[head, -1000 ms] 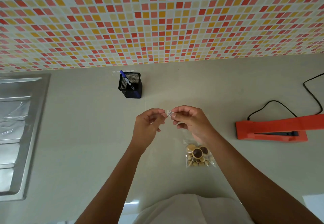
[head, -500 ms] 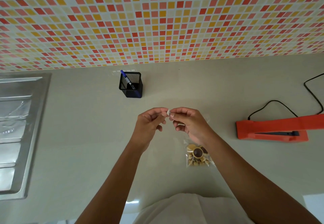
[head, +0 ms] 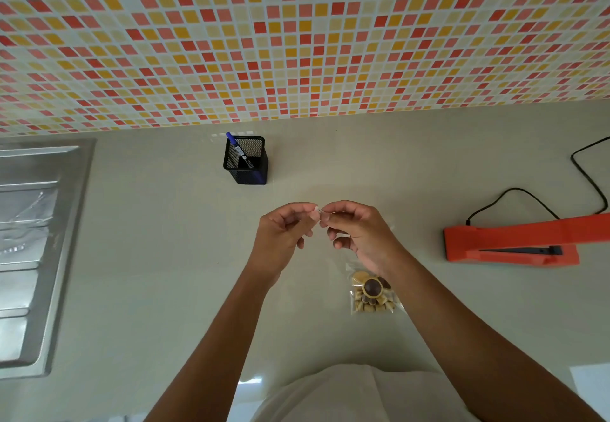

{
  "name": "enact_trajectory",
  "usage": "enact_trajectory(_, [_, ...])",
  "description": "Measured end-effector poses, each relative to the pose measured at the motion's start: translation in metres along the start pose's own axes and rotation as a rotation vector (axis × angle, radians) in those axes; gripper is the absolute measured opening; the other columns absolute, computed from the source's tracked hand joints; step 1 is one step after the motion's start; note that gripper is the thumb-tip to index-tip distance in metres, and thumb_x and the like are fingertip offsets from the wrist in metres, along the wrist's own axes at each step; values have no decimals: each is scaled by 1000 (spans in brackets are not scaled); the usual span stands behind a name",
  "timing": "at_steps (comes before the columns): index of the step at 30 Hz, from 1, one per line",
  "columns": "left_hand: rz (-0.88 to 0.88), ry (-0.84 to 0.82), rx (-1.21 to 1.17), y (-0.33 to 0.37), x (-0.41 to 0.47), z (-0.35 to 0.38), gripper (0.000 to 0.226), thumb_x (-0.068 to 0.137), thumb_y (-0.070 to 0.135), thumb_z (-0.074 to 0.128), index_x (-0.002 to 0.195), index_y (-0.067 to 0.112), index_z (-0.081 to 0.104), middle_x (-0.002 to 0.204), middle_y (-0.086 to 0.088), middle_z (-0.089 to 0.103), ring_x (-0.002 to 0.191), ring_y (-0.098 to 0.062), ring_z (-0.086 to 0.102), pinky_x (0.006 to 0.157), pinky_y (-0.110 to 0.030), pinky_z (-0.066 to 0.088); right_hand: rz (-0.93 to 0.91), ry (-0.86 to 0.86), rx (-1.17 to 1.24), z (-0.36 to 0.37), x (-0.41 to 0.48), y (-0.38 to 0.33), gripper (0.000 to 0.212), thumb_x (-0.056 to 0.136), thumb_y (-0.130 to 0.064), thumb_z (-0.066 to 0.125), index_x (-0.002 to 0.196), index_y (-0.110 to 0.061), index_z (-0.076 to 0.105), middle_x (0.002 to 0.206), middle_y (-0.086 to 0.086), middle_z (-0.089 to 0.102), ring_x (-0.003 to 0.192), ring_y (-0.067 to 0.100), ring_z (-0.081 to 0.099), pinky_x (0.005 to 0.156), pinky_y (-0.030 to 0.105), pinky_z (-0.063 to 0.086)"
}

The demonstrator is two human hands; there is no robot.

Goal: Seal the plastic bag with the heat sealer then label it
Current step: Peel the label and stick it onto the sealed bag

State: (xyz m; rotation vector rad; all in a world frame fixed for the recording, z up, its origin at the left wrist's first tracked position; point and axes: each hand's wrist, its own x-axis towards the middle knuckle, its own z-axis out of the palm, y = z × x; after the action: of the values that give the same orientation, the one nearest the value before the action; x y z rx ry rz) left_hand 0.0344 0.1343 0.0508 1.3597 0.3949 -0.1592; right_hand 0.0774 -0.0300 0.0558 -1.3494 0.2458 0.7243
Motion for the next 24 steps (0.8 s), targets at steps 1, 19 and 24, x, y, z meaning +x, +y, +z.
enact_trajectory(1, [14,12,16,0,0,0,10,89,10,68,98,9,73,80,-2,72,63,-14,55,54,-28,43,-14,1,-13,0,-1,0,12,86,-10,75,98,-6,74,81,9,70,65,18,59,54,27,47])
enact_trajectory(19, [38,176,-31,8,5,3,6,90,9,67,94,10,71,80,-2,70,57,-11,51,47,-25,41,-202,94,-73,-1,-3,-3,16,84,-2,75,100,-3,74,76,7,71,65,16,61,48,28,48])
enact_trajectory(24, [24,287,60,7,5,3,7,85,14,75,86,11,69,73,3,65,61,-12,51,49,-27,40,-296,186,-164,-2,-3,-3,11,86,-3,74,93,-10,77,70,7,66,62,18,55,47,29,49])
